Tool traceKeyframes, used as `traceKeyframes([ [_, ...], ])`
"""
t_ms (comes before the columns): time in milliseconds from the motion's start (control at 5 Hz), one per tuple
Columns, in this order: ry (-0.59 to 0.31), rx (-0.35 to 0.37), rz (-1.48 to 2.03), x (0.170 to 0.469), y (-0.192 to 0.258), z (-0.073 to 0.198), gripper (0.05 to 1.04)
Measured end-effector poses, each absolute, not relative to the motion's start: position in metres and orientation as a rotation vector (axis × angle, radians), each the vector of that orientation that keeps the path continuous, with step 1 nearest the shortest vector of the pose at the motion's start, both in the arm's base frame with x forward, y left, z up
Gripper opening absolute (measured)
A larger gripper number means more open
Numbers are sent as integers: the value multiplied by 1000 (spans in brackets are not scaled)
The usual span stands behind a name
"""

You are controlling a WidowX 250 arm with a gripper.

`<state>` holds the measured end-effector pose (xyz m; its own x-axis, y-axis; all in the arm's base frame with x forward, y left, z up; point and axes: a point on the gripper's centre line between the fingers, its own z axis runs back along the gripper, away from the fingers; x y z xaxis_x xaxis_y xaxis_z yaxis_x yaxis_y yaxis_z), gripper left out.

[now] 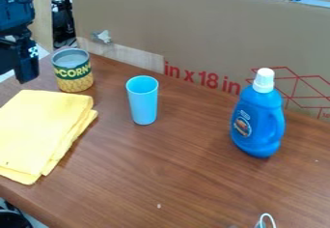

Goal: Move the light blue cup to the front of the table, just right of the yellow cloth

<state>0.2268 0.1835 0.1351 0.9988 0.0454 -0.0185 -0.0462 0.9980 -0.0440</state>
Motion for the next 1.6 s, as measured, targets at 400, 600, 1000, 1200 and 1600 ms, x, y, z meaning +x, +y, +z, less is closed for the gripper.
traceKeyframes([
  [400,-17,-133,-6,232,168,119,1001],
  [600,-79,-145,-66,259,142,119,1001],
  [1000,-90,-161,-49,297,115,110,1001],
  [1200,-156,-131,-23,315,109,113,1001],
  [1600,-162,-93,13,335,100,109,1001],
])
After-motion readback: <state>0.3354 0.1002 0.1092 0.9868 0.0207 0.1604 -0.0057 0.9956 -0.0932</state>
